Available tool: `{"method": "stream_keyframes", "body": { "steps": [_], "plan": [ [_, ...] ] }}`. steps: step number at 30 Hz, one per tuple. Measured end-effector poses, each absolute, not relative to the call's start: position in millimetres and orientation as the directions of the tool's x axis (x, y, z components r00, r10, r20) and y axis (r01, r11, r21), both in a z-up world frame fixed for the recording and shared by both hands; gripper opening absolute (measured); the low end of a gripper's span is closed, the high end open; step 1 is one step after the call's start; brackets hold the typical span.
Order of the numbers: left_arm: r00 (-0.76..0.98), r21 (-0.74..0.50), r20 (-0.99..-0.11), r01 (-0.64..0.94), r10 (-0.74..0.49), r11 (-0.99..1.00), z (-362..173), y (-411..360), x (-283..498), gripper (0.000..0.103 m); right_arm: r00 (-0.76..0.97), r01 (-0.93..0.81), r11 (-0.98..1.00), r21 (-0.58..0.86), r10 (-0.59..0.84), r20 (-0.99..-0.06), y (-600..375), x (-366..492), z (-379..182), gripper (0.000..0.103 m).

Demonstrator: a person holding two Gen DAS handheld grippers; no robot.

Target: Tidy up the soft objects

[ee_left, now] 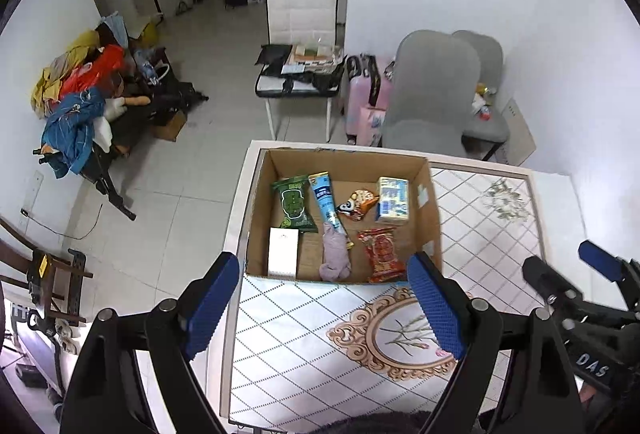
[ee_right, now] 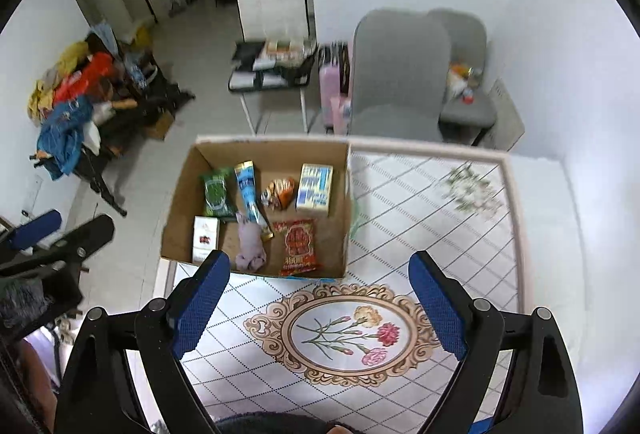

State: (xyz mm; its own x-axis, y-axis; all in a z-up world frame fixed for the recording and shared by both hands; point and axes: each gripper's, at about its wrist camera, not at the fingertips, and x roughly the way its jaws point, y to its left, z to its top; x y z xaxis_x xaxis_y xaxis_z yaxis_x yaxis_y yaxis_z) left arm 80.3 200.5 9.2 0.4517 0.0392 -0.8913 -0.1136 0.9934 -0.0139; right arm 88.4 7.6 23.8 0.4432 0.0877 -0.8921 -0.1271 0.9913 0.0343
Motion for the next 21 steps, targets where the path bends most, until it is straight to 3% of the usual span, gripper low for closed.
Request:
{"method": "stream_keyframes", "body": {
  "steps": [11, 21],
  "plan": [
    [0.531, 0.007, -0.844, -0.137, 0.08, 0.99, 58.3, 187.3, 31.6, 0.086, 0.524, -0.13, 0.991, 0.014, 0.081, -0.848, -8.4, 34.8, 82.1, 0.093],
    [0.509, -0.004, -0.858, -0.147, 0.071, 0.989, 52.5, 181.3, 19.5, 0.086, 0.531, -0.136, 0.991, 0.002, 0.075, -0.844, -12.6, 21.7, 90.2, 0.093]
  ]
}}
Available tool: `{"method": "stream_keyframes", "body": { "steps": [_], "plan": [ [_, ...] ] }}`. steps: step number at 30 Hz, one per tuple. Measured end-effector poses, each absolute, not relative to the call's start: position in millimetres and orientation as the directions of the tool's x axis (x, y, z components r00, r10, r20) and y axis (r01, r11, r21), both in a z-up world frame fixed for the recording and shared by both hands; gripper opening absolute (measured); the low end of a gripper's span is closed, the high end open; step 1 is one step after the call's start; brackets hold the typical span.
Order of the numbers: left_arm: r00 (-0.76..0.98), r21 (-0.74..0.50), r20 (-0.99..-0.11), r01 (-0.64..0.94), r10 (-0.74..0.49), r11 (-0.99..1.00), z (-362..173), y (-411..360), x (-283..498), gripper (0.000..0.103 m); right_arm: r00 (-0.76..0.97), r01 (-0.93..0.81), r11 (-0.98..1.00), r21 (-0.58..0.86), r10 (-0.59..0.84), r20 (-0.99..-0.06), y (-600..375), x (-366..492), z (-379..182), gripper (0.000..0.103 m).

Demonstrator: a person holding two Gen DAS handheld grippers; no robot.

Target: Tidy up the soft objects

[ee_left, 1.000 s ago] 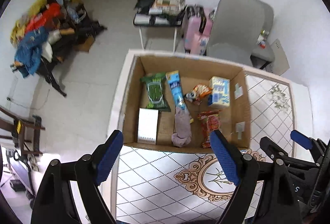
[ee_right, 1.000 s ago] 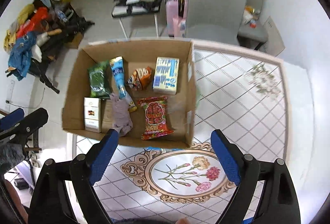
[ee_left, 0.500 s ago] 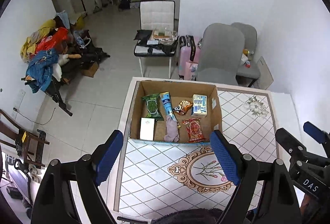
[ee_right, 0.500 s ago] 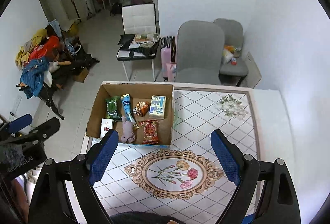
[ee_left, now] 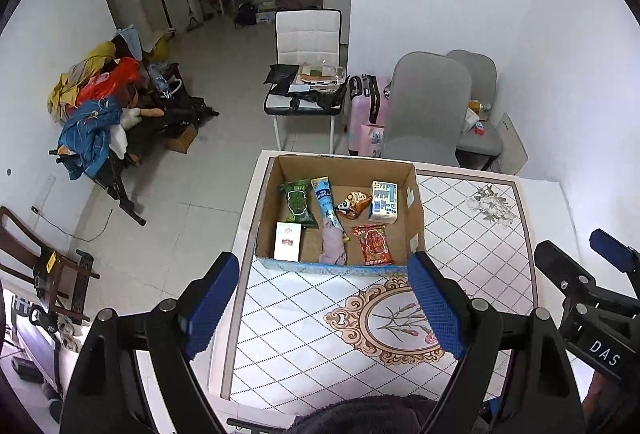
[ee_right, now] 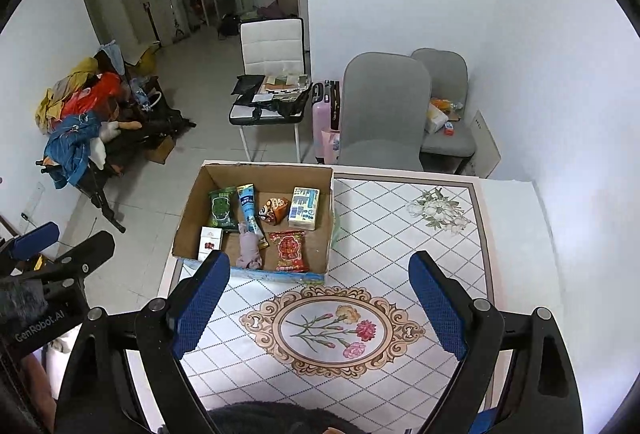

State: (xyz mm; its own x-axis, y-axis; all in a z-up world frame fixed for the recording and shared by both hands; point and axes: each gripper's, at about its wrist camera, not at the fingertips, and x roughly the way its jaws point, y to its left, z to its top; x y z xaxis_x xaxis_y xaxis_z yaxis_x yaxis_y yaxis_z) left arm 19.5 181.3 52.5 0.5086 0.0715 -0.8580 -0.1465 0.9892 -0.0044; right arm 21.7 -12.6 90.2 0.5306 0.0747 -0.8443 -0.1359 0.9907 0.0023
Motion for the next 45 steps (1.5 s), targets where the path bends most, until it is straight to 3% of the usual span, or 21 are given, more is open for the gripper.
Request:
{"method": "stream_keyframes", "body": {
  "steps": [45],
  "plan": [
    [0.476, 0.001, -0.877, -0.132, 0.064, 0.991, 38.7, 168.3, 6.1, 0.086, 0.484, -0.089, 0.996, -0.017, 0.028, -0.875, -17.4, 9.5, 74.3, 0.093]
  ]
}}
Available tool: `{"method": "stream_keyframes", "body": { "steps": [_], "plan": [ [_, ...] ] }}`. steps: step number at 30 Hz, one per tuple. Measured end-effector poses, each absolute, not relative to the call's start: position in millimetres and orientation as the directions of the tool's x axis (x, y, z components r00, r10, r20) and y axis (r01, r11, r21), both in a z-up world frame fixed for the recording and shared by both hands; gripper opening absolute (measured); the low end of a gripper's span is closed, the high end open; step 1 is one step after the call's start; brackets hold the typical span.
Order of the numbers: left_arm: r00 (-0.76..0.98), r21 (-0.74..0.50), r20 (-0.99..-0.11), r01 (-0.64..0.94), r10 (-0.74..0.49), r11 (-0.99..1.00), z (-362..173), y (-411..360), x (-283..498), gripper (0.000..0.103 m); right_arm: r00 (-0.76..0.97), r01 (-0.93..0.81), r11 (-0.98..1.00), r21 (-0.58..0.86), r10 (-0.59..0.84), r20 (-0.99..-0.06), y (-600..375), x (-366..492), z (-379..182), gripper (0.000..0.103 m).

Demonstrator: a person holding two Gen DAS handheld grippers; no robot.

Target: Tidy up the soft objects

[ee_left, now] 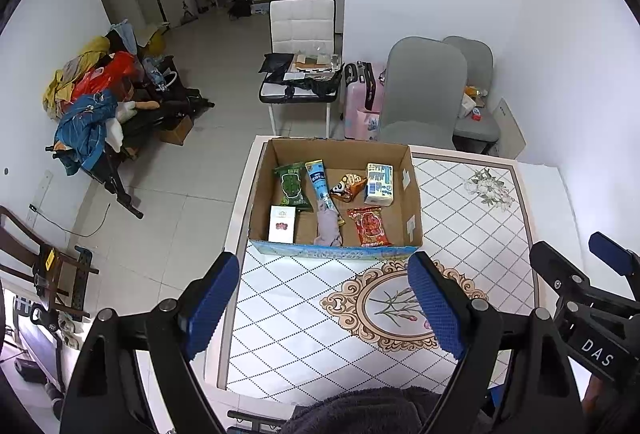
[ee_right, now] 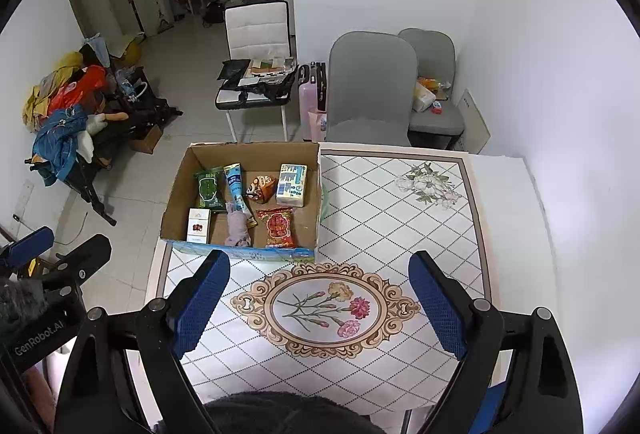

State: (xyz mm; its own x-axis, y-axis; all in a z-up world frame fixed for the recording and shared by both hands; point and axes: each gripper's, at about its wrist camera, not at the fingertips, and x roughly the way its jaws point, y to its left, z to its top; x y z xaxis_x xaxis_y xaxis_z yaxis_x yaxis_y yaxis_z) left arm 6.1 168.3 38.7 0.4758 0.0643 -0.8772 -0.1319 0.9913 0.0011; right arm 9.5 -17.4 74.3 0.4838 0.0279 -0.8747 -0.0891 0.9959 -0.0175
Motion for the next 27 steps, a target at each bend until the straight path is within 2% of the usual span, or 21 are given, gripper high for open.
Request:
{"method": "stream_keyframes", "body": {
  "steps": [27],
  "plan": [
    [0.483, 0.005, -0.873, -0.141, 0.073, 0.99, 44.0, 164.1, 10.2, 0.086, 0.501, -0.079, 0.997, -0.016, 0.026, -0.865, -21.1, 11.3, 73.3, 0.093]
  ]
}}
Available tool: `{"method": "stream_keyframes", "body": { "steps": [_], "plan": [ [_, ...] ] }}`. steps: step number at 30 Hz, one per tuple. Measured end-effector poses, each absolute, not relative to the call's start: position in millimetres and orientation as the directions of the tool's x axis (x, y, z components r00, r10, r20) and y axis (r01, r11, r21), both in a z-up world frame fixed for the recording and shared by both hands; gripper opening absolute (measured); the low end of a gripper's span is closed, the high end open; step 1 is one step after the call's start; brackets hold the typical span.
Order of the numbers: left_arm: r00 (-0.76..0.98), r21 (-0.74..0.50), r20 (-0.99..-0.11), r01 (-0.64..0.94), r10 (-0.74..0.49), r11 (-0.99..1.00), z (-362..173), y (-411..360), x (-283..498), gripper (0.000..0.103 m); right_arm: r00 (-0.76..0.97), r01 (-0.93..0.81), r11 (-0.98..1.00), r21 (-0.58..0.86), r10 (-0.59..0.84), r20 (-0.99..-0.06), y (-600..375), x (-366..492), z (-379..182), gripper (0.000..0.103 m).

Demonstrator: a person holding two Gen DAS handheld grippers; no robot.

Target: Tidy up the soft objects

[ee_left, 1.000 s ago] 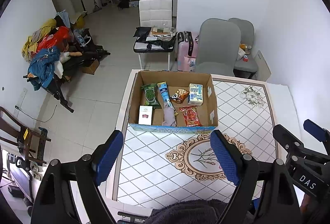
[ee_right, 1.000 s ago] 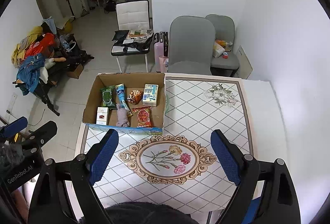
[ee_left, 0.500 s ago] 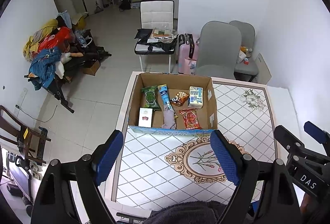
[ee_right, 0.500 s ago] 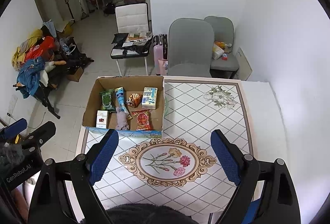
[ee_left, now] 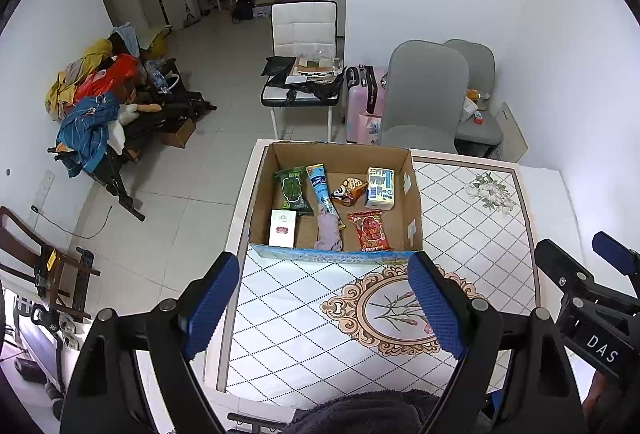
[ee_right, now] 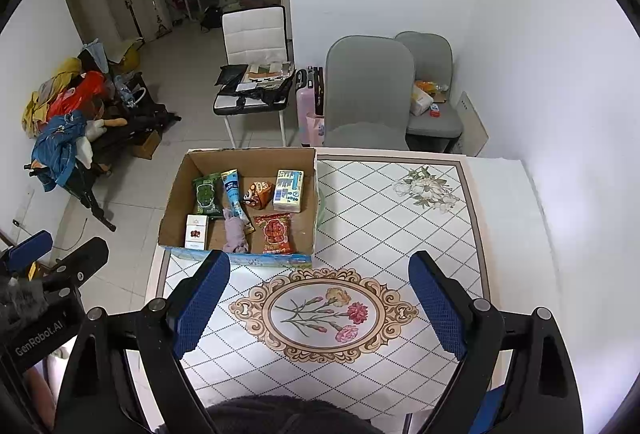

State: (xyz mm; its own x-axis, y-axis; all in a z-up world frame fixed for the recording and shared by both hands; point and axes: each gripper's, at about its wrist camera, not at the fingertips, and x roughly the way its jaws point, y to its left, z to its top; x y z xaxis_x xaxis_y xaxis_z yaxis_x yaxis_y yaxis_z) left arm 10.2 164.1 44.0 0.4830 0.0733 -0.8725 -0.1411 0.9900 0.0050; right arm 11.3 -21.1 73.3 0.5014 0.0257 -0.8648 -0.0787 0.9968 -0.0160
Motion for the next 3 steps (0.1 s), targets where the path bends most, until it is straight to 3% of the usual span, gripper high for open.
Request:
{"method": "stream_keyframes", "body": {
  "steps": [3],
  "plan": [
    [0.482, 0.003, -0.873, -0.138, 0.07, 0.99, 43.2, 162.6, 11.5, 0.086, 0.501, -0.078, 0.997, -0.014, 0.027, -0.865, -21.9, 11.3, 73.1, 0.093]
  ]
}}
